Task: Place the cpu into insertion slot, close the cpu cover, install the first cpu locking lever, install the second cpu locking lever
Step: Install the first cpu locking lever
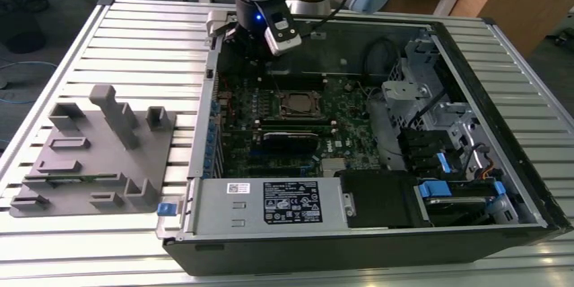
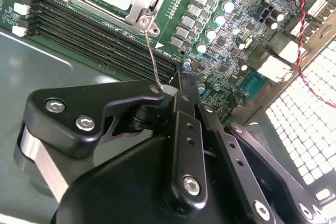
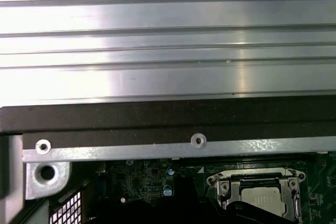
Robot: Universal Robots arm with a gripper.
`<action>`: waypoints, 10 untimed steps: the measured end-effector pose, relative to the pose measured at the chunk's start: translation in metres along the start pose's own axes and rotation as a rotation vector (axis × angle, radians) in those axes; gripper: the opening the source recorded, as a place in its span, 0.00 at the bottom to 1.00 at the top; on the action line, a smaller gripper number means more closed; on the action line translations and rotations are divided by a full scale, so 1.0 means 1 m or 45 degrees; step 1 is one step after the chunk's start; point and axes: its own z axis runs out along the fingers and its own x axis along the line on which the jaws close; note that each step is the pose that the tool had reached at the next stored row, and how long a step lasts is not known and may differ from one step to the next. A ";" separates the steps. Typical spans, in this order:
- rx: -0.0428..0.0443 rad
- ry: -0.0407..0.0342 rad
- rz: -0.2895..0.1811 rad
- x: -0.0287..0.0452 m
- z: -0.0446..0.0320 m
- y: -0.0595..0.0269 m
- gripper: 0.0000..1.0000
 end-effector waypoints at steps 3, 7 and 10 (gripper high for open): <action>0.000 0.0002 0.000 0.0000 -0.0009 0.0001 0.11; 0.000 0.0000 0.000 -0.0002 -0.0047 0.0004 0.11; 0.000 -0.0001 0.000 -0.0002 -0.0063 0.0005 0.11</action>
